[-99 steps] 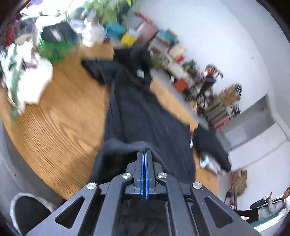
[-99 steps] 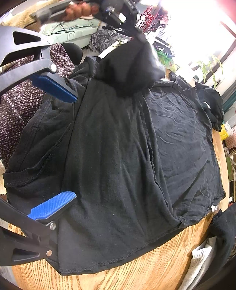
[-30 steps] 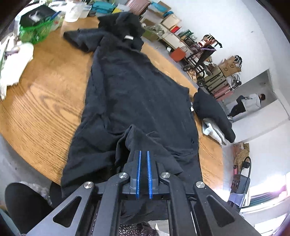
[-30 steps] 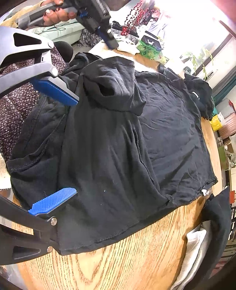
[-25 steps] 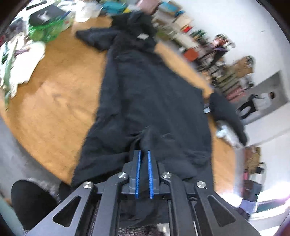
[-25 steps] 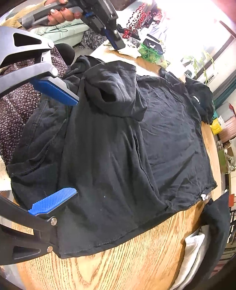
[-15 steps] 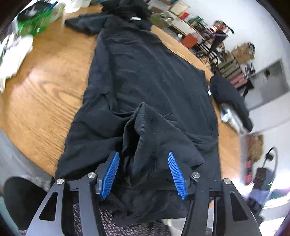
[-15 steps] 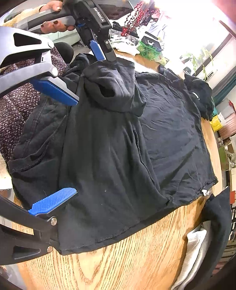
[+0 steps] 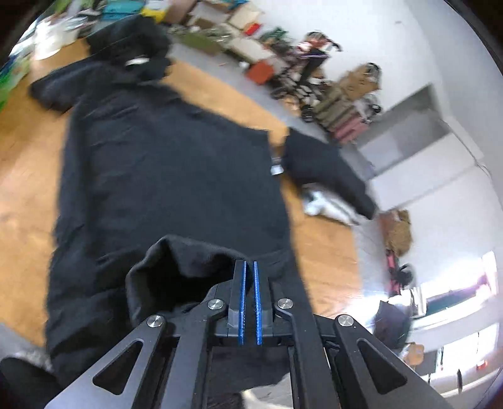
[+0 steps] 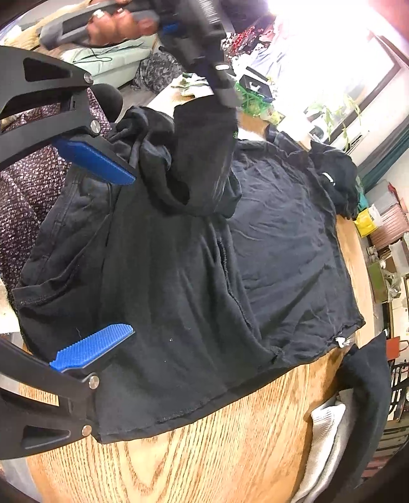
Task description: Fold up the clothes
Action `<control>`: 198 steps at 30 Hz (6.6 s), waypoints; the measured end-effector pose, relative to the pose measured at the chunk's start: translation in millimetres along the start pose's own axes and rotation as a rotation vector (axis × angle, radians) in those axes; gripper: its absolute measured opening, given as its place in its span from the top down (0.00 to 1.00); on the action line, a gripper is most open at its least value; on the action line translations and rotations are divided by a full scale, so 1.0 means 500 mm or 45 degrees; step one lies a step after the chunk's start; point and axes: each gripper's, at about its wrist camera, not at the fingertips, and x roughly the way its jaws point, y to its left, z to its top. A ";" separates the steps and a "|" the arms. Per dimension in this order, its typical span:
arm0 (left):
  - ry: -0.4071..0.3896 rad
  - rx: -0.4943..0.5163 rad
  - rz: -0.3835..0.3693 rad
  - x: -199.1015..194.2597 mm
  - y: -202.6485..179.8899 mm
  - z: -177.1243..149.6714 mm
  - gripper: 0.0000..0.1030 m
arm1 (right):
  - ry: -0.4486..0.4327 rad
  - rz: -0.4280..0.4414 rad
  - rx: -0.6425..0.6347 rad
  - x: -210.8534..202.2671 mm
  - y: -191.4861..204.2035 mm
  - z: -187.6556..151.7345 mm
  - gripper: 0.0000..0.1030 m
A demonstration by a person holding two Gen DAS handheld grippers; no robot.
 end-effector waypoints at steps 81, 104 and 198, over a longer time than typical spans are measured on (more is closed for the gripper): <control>-0.075 0.276 0.805 -0.144 0.219 -0.194 0.96 | 0.021 0.068 -0.036 0.013 -0.082 0.040 0.63; -0.022 0.333 0.806 -0.130 0.215 -0.196 0.91 | 0.008 0.065 -0.075 -0.021 -0.074 0.053 0.61; 0.068 0.231 0.777 -0.090 0.242 -0.166 0.91 | -0.171 0.105 0.213 -0.058 -0.198 0.132 0.63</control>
